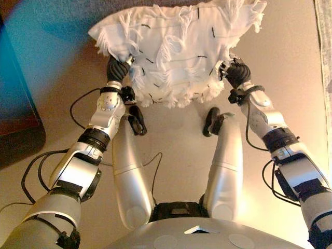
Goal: Pick up the cushion and take it to the sofa
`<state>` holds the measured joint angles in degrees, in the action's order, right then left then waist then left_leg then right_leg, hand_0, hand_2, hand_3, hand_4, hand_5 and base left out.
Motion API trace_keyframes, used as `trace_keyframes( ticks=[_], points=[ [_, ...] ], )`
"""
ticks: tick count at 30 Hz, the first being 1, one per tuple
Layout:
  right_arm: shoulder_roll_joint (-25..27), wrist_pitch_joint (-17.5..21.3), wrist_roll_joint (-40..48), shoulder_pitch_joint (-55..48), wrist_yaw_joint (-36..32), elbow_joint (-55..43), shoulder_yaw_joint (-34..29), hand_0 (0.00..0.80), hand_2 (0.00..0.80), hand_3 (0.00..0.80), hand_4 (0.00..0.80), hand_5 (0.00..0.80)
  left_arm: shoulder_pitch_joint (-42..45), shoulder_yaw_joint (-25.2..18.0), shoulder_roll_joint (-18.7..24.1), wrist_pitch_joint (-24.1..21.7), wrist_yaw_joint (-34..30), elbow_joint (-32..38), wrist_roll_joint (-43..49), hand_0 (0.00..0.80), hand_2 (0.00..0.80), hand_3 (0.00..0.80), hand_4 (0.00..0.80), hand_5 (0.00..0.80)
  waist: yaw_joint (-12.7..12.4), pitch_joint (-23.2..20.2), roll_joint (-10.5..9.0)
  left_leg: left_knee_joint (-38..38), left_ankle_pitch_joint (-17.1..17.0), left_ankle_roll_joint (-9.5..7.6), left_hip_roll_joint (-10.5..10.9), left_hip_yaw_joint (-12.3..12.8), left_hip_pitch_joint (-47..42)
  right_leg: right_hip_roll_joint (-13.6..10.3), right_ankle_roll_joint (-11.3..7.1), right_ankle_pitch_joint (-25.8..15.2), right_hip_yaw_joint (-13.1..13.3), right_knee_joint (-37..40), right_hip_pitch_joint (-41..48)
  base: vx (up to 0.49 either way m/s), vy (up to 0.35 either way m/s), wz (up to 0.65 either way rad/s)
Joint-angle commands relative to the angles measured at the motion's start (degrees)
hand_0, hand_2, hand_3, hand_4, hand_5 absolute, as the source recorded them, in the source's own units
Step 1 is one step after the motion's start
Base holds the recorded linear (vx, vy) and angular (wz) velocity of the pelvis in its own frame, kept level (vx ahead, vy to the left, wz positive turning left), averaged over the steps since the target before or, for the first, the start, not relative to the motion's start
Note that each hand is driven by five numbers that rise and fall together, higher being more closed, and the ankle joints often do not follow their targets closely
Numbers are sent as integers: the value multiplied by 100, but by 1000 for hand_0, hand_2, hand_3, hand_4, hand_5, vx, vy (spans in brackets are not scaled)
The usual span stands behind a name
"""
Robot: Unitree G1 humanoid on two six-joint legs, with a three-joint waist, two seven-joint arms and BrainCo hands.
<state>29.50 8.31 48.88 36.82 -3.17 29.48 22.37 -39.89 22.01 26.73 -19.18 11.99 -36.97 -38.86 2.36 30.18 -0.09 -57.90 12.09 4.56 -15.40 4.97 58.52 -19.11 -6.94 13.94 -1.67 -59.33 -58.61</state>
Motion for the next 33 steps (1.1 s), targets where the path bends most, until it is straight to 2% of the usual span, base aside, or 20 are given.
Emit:
trace_keyframes(
  ticks=[1, 4, 8, 11, 14, 18, 20, 23, 26, 28, 29, 30, 31, 33],
  points=[
    [-529, 596, -344, -155, -336, -1030, 86, 800, 800, 800, 800, 800, -16, 158, -244, -505, -379, 995, 567, 800, 800, 800, 800, 800, -103, -486, 55, 1079, -290, -58, 204, -172, -925, -101, 216, -894, -81, 1373, 995, 196, -102, -1],
    [-573, 635, -400, -786, -330, -1271, -104, 800, 800, 800, 800, 800, 420, 28, -186, -276, -550, 1321, 625, 800, 800, 800, 800, 800, -121, -772, -41, 1857, -418, -41, 353, -70, -1798, -115, 122, -1040, -290, 2218, 1916, 229, -115, 2],
    [-571, 586, -173, -1250, -423, -1340, -352, 800, 800, 800, 800, 800, 699, -113, -195, 8, -579, 1557, 750, 800, 800, 800, 800, 800, -115, -1097, -146, 2626, -591, 13, 439, -103, -2696, -22, 37, -1084, -418, 2928, 2816, 201, -149, -4],
    [-630, 540, -173, -1525, -508, -1370, -454, 800, 800, 800, 800, 800, 857, -174, -237, 65, -512, 1629, 809, 800, 800, 800, 800, 800, -78, -1324, -203, 3282, -941, -12, 457, -64, -3214, 98, 2, -1231, -535, 3481, 3321, 63, -174, -14],
    [-602, 406, -356, -1708, -528, -1410, -493, 800, 800, 800, 800, 800, 990, -244, -250, 148, -547, 1674, 880, 800, 800, 800, 800, 800, -32, -1536, -237, 3844, -1174, 35, 394, -9, -3782, 329, -9, -1278, -628, 3978, 3883, 104, -208, -11],
    [-568, 158, -427, -1812, -529, -1336, -375, 800, 800, 800, 800, 800, 1190, -274, -319, 284, -497, 1675, 979, 800, 800, 800, 800, 800, 21, -1883, -254, 4531, -1454, 138, 236, 53, -4513, 727, 112, -1266, -652, 4536, 4634, 180, -178, -17],
    [-575, -6, -433, -1973, -558, -1358, -349, 800, 800, 800, 800, 800, 1403, -362, -372, 312, -523, 1713, 954, 800, 800, 800, 800, 800, 47, -2120, -254, 4866, -1564, 172, 221, 89, -4860, 873, 161, -1270, -619, 4808, 4963, 231, -139, -18],
    [-631, -162, -526, -2212, -565, -1337, -311, 800, 800, 800, 800, 800, 1717, -522, -503, 385, -658, 1707, 856, 800, 800, 800, 800, 800, 88, -2421, -272, 5059, -1586, 176, 281, 322, -5183, 1031, 225, -1292, -634, 5118, 5358, 180, -105, -12],
    [-676, -237, -539, -2304, -495, -1377, -230, 800, 800, 800, 800, 800, 1865, -561, -593, 327, -775, 1567, 858, 800, 800, 800, 800, 800, 111, -2542, -309, 4974, -1401, 82, 525, 334, -5313, 1057, 248, -1315, -559, 5243, 5509, 91, -13, 4],
    [-688, -387, -408, -2315, -498, -1419, -155, 800, 800, 800, 800, 800, 1995, -586, -629, 283, -783, 1477, 804, 800, 800, 800, 800, 800, 116, -2605, -320, 4951, -1172, -84, 879, 323, -5472, 1099, 235, -1343, -409, 5341, 5639, 86, 51, 0],
    [-691, -411, -389, -2323, -509, -1425, -152, 800, 800, 800, 800, 800, 2009, -586, -628, 283, -788, 1466, 797, 800, 800, 800, 800, 800, 116, -2636, -319, 4974, -1155, -113, 940, 321, -5483, 1108, 230, -1361, -392, 5368, 5642, 85, 75, -8],
    [-722, -446, -404, -2397, -494, -1476, -120, 800, 800, 800, 800, 800, 2055, -576, -625, 319, -803, 1465, 793, 800, 800, 800, 800, 800, 102, -2704, -294, 5125, -1092, -243, 1214, 305, -5594, 1164, 198, -1409, -344, 5460, 5708, 73, 73, -10],
    [-754, -448, -442, -2431, -434, -1504, -92, 800, 800, 800, 800, 800, 2070, -549, -633, 364, -812, 1483, 825, 800, 800, 800, 800, 800, 76, -2747, -285, 5260, -1085, -309, 1343, 252, -5663, 1198, 179, -1437, -334, 5503, 5737, 68, 81, -12],
    [-813, -395, -443, -2450, -379, -1469, -60, 800, 800, 800, 800, 800, 2085, -514, -628, 446, -856, 1504, 861, 800, 800, 800, 800, 800, 54, -2806, -293, 5495, -1069, -408, 1441, 215, -5831, 1259, 169, -1446, -300, 5574, 5803, 48, 74, -20]
  ],
)
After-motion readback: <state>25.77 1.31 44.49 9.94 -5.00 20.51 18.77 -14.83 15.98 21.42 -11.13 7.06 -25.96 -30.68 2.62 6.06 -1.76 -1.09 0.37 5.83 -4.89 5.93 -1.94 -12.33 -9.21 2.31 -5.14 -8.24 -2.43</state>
